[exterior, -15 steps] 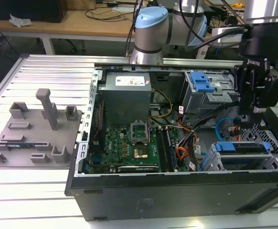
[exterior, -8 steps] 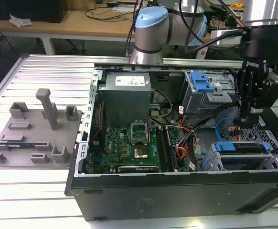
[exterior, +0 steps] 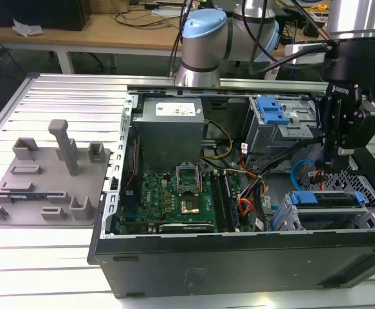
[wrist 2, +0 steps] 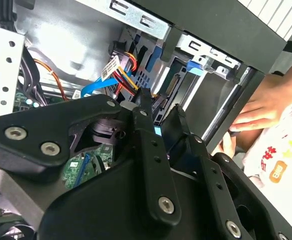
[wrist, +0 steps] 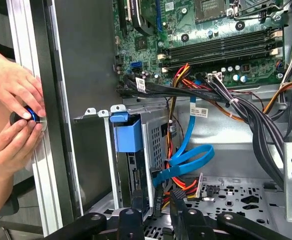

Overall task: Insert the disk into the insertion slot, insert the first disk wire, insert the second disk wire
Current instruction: 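Insert the first disk wire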

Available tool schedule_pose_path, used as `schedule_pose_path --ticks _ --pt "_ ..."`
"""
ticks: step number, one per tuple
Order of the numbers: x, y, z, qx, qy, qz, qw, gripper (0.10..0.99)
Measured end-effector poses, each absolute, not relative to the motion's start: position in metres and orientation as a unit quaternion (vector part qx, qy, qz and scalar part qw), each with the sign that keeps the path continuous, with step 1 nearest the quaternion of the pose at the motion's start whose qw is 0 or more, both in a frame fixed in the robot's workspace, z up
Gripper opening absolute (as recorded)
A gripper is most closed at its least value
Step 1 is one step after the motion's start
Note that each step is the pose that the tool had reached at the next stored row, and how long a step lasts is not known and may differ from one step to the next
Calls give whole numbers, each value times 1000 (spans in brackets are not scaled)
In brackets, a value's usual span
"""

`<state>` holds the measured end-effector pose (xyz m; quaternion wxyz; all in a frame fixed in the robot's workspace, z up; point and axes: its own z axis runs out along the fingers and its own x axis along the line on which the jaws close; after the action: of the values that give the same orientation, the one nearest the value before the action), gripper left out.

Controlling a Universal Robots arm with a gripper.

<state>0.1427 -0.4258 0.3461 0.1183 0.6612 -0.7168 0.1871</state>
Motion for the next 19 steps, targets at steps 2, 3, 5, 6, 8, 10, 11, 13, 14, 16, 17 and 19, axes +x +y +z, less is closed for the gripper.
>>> schedule_pose_path --ticks 2,3,5,6,8,10,11,13,14,16,17,19 --pt "143 -426 344 661 -717 188 119 349" --pt "143 -426 343 661 -717 188 119 349" --pt "143 -426 342 661 -717 188 119 349" --pt "143 -426 342 661 -717 188 119 349" --pt "143 -426 341 661 -717 188 119 349" --pt "143 -426 341 661 -716 188 119 349" --pt "143 -426 341 661 -716 188 119 333" --pt "143 -426 340 661 -716 188 119 204" --pt "143 -426 340 661 -716 188 119 165" --pt "143 -426 340 661 -716 188 119 165" --pt "144 -426 340 661 -716 188 119 165" --pt "150 -426 340 662 -716 185 120 165"
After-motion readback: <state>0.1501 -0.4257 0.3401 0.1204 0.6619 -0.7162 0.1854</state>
